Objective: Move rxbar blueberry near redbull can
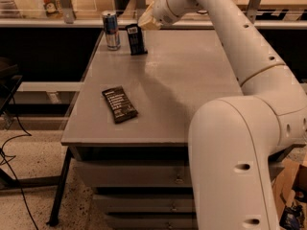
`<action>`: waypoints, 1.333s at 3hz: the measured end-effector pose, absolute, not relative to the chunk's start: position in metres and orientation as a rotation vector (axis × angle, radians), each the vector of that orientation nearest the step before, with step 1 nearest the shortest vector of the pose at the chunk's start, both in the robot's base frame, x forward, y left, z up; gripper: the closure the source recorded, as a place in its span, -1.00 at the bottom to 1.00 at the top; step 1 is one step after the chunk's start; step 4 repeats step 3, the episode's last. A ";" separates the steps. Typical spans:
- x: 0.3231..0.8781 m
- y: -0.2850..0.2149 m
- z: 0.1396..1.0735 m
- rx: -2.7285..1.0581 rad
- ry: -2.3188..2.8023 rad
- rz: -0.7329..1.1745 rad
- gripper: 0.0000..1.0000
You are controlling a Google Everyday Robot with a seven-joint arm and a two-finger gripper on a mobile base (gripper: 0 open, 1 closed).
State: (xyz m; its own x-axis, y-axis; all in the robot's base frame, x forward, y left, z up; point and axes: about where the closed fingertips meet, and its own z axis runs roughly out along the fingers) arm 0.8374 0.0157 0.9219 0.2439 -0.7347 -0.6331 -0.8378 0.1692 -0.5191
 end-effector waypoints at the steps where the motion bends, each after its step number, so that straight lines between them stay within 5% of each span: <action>1: 0.838 0.018 0.920 -1.587 1.509 0.144 -0.76; 2: 0.838 0.021 0.916 -1.591 1.510 0.150 -1.00; 4: 0.838 0.021 0.916 -1.591 1.510 0.150 -1.00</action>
Offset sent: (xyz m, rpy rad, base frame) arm 0.0002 0.0019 -0.0019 -0.0011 0.0043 0.0038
